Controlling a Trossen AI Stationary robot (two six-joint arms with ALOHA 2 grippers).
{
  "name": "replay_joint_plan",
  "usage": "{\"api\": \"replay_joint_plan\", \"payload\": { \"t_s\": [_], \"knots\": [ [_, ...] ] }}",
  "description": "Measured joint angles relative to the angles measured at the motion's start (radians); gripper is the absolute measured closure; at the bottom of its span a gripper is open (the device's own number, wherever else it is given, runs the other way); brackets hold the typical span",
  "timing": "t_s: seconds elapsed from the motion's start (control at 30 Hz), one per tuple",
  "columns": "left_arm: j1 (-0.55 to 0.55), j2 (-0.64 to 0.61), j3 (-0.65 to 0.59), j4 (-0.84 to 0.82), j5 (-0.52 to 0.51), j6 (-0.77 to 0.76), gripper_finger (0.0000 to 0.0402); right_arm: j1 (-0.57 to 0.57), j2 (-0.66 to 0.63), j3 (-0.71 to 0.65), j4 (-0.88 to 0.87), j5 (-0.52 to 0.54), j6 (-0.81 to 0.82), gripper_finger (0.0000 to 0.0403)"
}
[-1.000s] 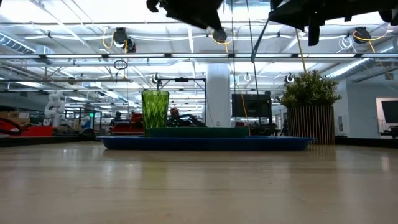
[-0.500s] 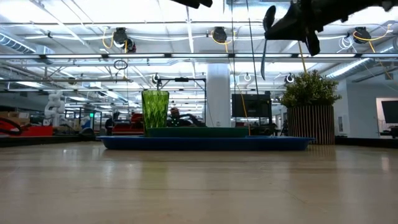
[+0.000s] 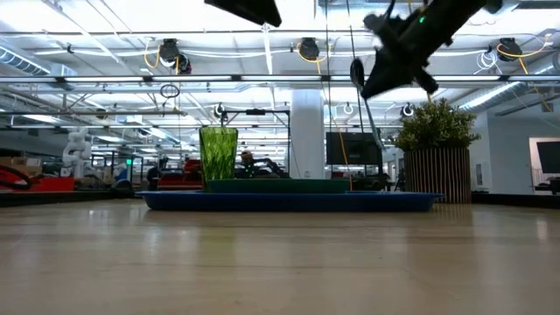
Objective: Pick and place plate/cup/fork/spoon on tray
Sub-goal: Put the spoon beside the blue fork
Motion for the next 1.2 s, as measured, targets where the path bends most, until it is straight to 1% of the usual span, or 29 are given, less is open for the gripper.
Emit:
{"api": "replay_joint_plan", "payload": {
  "t_s": [0.07, 0.23, 0.47, 0.63, 0.9, 1.03, 1.2],
  "knots": [
    [0.000, 0.000, 0.000, -0.060, -0.001, -0.045, 0.0231, -0.041, 0.042, 0.000, -0.010, -0.041, 0.021, 0.0401],
    [0.001, 0.000, 0.000, -0.172, -0.002, -0.145, 0.0231, -0.159, 0.143, -0.001, -0.013, -0.202, 0.066, 0.0401],
    [0.001, 0.001, 0.000, -0.185, -0.002, -0.163, 0.0231, -0.323, 0.234, -0.001, -0.029, -0.354, 0.106, 0.0401],
    [0.001, 0.001, 0.000, -0.187, -0.002, -0.165, 0.0231, -0.396, 0.270, -0.001, -0.042, -0.418, 0.104, 0.0401],
    [0.002, 0.001, 0.000, -0.188, -0.002, -0.173, 0.0231, -0.455, 0.343, -0.001, -0.088, -0.516, 0.061, 0.0401],
    [0.003, 0.001, 0.000, -0.189, -0.002, -0.178, 0.0231, -0.480, 0.387, 0.000, -0.080, -0.545, 0.047, 0.0401],
    [0.005, 0.001, 0.000, -0.188, -0.002, -0.180, 0.0231, -0.517, 0.426, 0.022, -0.059, -0.544, 0.034, 0.0401]
  ]
}}
